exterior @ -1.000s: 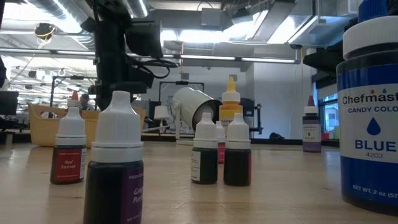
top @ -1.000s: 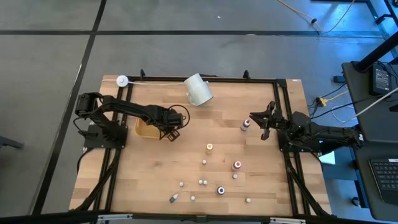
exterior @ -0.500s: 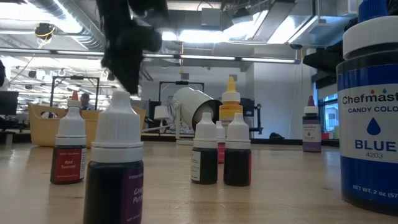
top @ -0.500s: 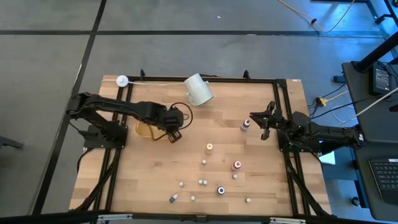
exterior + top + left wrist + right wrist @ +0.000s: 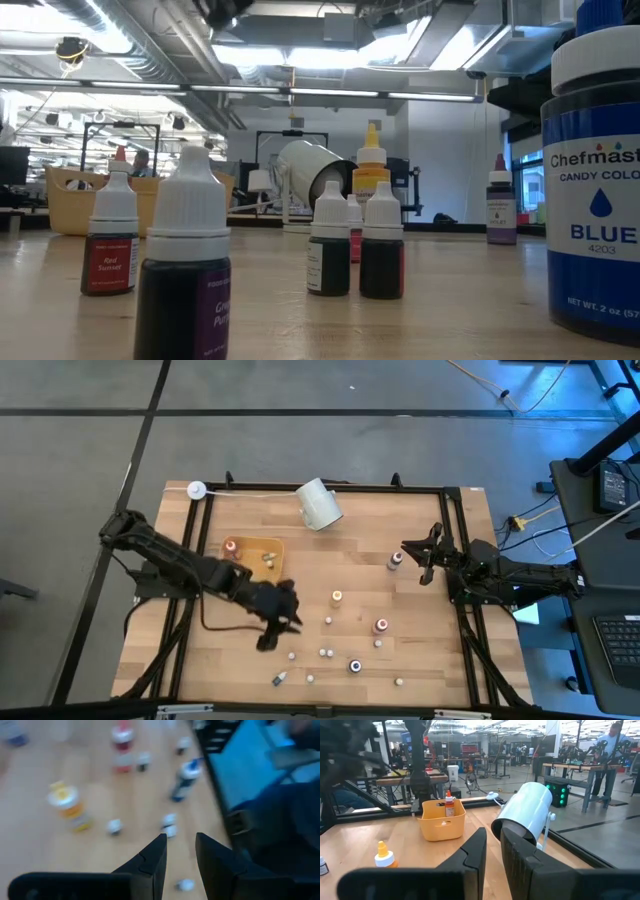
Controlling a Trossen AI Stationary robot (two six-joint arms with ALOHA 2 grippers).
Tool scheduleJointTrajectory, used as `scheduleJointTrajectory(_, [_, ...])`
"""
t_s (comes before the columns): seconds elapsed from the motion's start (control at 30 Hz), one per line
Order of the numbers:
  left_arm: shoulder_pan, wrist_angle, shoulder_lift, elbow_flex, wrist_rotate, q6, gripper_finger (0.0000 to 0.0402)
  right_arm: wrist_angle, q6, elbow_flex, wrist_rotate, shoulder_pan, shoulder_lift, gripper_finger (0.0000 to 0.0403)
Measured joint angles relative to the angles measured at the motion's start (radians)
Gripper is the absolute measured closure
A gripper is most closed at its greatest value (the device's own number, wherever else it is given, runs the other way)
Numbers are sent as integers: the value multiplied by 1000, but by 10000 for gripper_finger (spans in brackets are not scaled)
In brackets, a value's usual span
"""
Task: Pick & Place food coloring
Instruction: Put the left small red food coloring bottle into the bin
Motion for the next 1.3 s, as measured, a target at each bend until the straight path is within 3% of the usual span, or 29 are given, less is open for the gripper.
scheduleJointTrajectory(0.33, [-104,29,178,0,-64,-58,304,0,2,0,0,0,0,341])
scheduleJointTrajectory(0.57, [-112,52,304,0,-28,-121,300,0,2,0,0,0,0,341])
scheduleJointTrajectory(0.77, [-100,58,372,0,-25,-72,298,0,-1,0,0,0,0,341])
scheduleJointTrajectory(1.0, [-104,90,391,0,-24,5,252,0,-1,0,0,0,0,341])
scheduleJointTrajectory(1.3, [-118,93,391,0,29,-180,211,0,-1,0,0,0,0,341])
